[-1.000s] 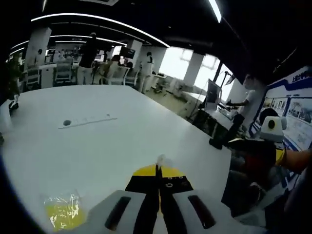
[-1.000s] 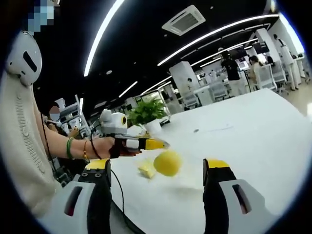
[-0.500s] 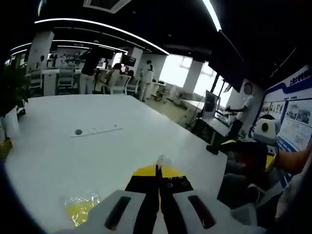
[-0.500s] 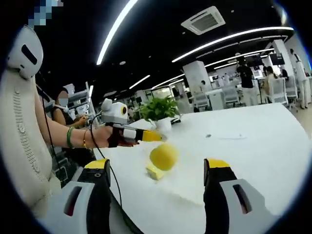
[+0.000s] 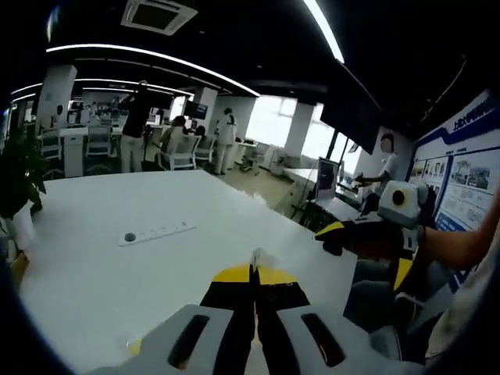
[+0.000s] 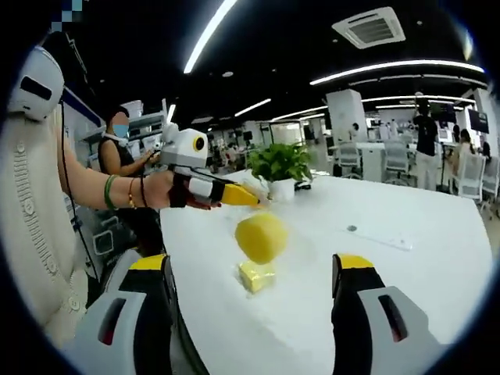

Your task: Compare the silicone blocks by pressing each to a similar depth, holding the contact briefly, and releasing to observe deformation and rebound differences across the visible hardness samples.

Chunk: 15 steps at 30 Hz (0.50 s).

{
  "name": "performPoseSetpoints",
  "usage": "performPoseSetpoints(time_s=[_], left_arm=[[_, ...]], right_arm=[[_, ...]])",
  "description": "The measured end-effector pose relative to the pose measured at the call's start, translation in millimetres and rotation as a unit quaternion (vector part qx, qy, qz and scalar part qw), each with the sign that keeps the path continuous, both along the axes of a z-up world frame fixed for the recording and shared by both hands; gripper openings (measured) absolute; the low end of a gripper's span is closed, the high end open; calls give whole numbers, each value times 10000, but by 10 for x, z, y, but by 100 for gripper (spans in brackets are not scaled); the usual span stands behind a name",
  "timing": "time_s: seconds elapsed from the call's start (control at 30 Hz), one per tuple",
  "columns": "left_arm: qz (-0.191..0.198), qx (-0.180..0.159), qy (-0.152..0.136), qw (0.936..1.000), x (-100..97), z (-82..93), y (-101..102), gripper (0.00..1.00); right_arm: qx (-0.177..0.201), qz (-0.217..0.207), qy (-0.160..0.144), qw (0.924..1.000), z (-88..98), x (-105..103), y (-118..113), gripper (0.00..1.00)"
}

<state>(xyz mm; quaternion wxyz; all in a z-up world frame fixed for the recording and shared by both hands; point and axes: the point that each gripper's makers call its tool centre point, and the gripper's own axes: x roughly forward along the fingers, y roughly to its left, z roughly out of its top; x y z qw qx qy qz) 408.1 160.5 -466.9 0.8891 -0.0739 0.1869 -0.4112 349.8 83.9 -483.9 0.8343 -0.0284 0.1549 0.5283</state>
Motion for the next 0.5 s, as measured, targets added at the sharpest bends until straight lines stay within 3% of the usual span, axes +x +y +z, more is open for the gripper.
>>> performPoseSetpoints(time_s=[0.3,0.5], left_arm=[[-144,-94,-89,9998,-72,173,54,0],[-244,-132,-182,9994,-99,252,81,0]], right_arm=[[-468,499,-4,9977,116,335,330,74],[-1111,1167,-124,9869,-7,405,625,74]])
